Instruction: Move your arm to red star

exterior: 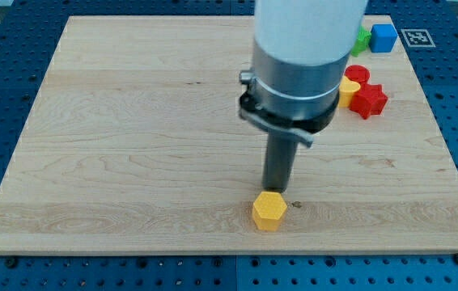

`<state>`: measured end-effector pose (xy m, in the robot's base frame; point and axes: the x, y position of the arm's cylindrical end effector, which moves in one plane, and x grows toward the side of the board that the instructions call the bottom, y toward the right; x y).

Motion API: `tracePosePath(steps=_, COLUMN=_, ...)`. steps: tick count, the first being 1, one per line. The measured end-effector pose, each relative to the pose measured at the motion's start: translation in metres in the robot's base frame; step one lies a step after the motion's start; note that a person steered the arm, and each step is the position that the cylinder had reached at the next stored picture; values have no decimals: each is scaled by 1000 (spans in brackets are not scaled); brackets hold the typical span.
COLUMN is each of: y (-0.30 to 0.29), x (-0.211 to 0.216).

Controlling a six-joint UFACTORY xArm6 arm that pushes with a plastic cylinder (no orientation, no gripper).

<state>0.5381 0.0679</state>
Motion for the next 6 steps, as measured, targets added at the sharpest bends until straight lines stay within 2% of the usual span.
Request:
tracePosePath(steps=2, y=176, x=-18)
tracePosePath(steps=3, y=267, x=-55)
tracePosePath(steps=5, y=268, x=-152)
tracePosePath(steps=6, y=242, x=-161)
